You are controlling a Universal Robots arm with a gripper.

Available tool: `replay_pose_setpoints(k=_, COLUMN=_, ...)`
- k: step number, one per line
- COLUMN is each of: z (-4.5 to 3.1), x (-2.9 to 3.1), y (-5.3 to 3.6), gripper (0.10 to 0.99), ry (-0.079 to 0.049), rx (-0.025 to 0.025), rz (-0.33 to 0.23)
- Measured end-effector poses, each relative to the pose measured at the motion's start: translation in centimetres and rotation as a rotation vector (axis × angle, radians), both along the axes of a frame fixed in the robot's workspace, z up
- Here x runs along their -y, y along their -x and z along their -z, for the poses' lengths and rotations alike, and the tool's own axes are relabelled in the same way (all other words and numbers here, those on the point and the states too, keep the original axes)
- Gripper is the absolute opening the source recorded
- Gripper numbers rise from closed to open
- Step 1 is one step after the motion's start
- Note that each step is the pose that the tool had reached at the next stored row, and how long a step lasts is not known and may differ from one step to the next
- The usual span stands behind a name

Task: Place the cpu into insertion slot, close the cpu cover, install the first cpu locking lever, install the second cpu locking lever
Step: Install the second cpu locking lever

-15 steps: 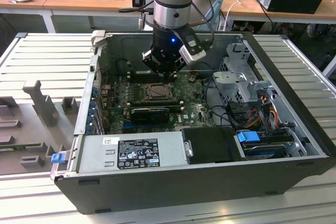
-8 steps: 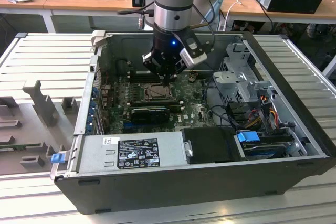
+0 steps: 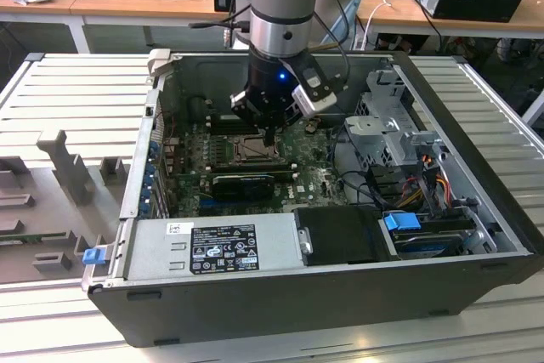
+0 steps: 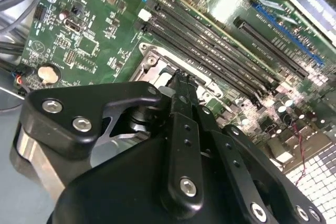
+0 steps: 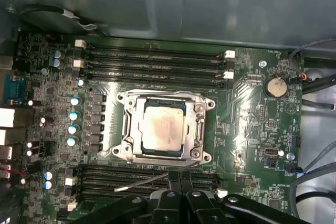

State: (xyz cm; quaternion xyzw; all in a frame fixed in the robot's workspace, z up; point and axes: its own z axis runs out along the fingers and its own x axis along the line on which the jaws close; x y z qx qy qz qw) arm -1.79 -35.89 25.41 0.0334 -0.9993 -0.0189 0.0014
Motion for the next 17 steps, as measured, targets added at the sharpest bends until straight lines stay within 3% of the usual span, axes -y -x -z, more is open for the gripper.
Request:
replay_pose_setpoints(k=2, z=0.01, x=0.04, y=0.00, gripper=0.106, ry=-0.021, rx=-0.0016, rz=0.000)
replay_pose_setpoints(k=3, z=0.02, x=0.06, y=0.00, gripper=0.106, ry=-0.045, rx=-0.0033, rz=0.000)
replay_pose_setpoints(k=9, z=0.88, x=0.18, y=0.16, gripper=0.106, ry=-0.047, rx=-0.0034, rz=0.000)
replay_pose_setpoints(k=17, z=0.94, x=1.78, y=0.17, gripper=0.106, ry=-0.047, rx=-0.0034, rz=0.000)
